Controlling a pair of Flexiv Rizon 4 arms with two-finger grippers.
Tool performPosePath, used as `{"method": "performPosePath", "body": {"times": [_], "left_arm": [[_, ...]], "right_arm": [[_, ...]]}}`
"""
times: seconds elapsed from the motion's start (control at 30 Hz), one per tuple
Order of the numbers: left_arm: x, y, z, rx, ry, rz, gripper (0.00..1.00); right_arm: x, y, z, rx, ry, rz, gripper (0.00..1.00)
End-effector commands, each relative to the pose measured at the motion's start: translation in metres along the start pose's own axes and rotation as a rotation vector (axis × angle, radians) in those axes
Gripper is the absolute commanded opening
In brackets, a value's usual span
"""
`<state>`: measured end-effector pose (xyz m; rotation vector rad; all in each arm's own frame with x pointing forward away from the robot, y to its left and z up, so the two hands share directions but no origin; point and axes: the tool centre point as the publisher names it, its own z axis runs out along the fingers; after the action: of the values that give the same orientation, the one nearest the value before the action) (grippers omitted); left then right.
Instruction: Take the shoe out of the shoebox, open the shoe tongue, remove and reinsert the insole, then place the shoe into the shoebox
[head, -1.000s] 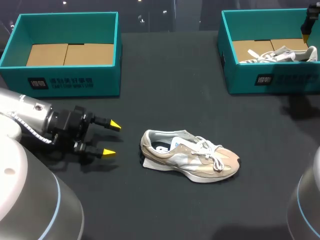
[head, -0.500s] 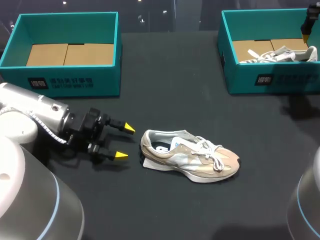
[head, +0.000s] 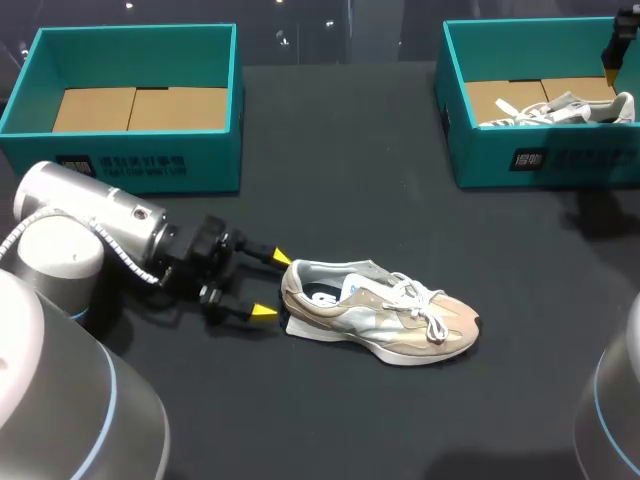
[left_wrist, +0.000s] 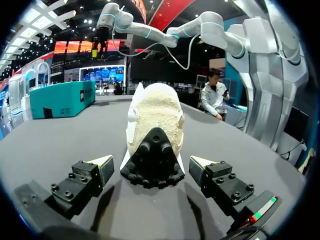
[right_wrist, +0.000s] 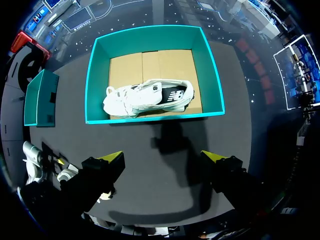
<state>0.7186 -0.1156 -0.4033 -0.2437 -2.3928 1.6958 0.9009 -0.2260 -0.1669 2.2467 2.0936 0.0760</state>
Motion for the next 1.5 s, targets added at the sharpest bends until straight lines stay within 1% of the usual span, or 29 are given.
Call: {"method": "performPosePath", "body": {"times": [0.03,0.3,0.93,1.4,1.43,1.47,1.5], "left_arm": [[-0.006,0.003,0.011,0.005,0.008,-0.002,1.0],[-0.009,0.002,0.024,0.017,0.02,-0.009,1.0],[-0.005,-0.005,0.053,0.055,0.044,-0.03,1.0],[-0.002,-0.007,0.071,0.09,0.022,-0.041,1.0],[-0.002,-0.007,0.072,0.091,0.018,-0.042,0.74],[-0.002,-0.006,0.073,0.092,0.014,-0.041,0.4],[-0.002,-0.006,0.073,0.091,0.011,-0.04,0.02]], "right_arm": [[0.0,0.0,0.0,0.0,-0.001,0.001,1.0],[0.0,0.0,0.0,0.0,-0.001,0.001,1.0],[0.0,0.0,0.0,0.0,-0.001,0.001,1.0],[0.0,0.0,0.0,0.0,-0.001,0.001,1.0],[0.0,0.0,0.0,0.0,-0.001,0.001,1.0],[0.0,0.0,0.0,0.0,-0.001,0.001,1.0],[0.0,0.0,0.0,0.0,-0.001,0.001,1.0]]}}
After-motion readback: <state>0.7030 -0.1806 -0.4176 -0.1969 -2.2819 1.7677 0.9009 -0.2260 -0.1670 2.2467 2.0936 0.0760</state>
